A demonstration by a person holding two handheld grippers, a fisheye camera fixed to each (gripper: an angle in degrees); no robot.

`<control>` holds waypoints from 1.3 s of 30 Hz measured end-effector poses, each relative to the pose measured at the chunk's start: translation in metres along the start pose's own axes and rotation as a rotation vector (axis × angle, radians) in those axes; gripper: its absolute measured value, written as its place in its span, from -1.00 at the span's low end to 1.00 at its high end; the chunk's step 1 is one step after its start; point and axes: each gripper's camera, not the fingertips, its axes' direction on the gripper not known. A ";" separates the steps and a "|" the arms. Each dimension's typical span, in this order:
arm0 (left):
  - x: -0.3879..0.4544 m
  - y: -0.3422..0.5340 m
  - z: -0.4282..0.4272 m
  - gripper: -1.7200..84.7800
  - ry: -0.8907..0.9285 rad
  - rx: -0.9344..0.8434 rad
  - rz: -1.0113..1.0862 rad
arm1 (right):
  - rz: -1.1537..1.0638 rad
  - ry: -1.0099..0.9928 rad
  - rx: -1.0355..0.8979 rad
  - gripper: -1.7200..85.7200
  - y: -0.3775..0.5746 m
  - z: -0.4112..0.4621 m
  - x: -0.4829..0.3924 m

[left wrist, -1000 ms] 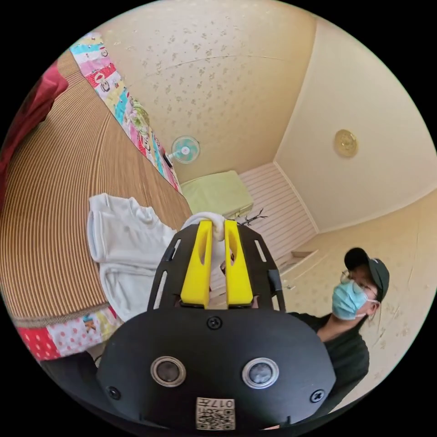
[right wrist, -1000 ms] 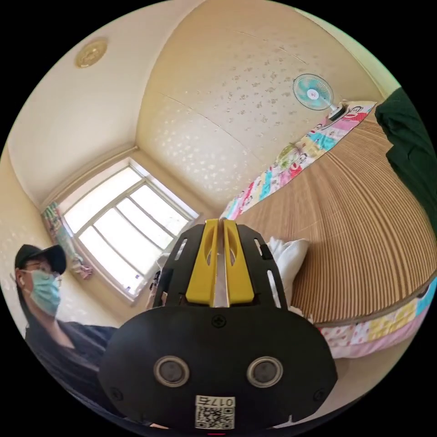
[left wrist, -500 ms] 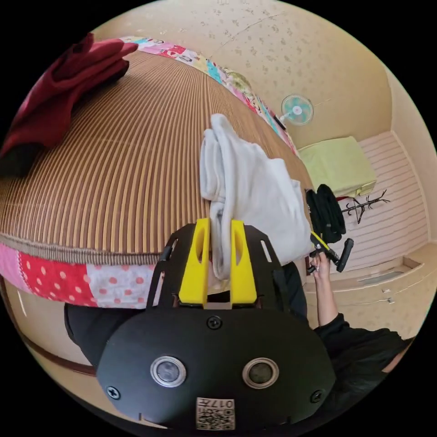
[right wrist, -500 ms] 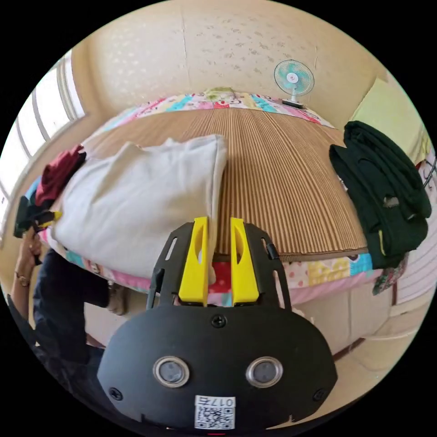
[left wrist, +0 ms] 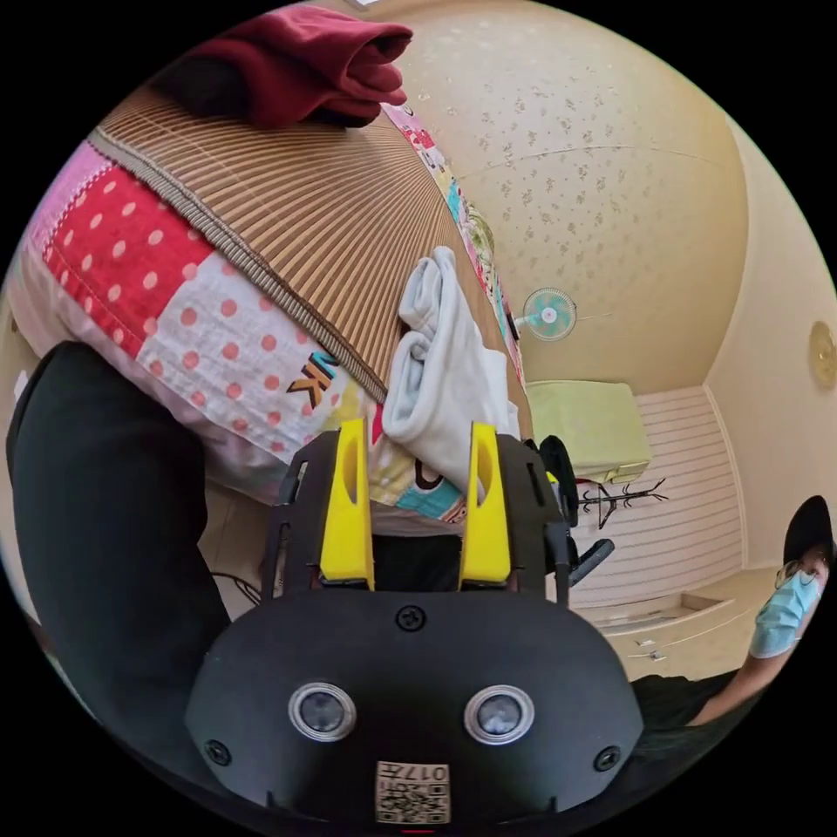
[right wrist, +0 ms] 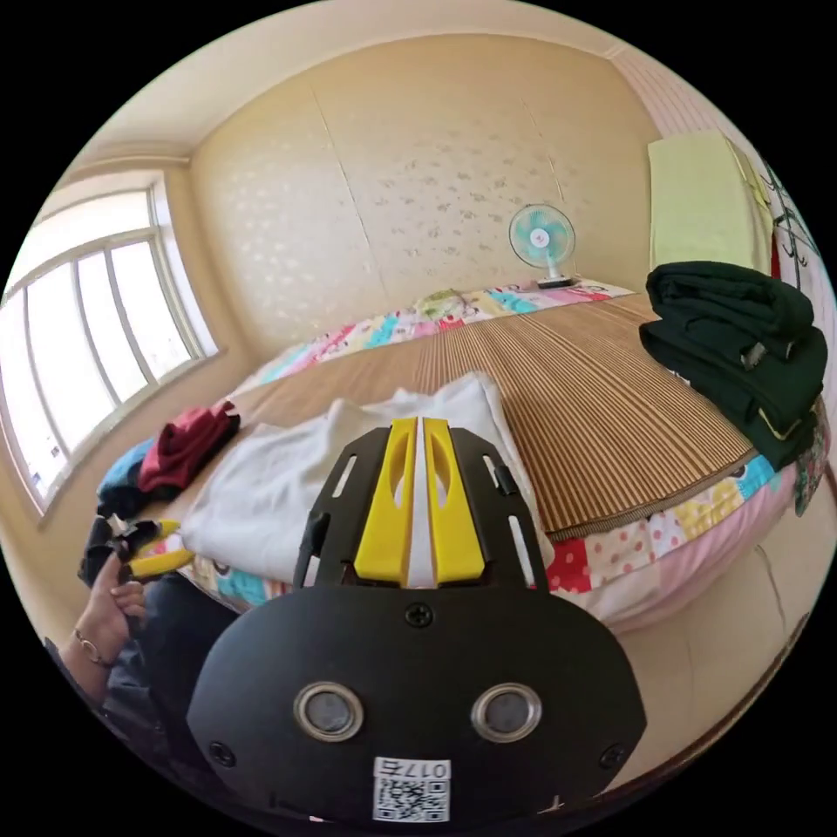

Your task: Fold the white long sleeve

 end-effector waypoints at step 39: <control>0.082 0.119 0.235 -0.73 0.201 -0.470 0.129 | 0.709 -0.934 -0.175 -0.49 0.009 -0.130 0.325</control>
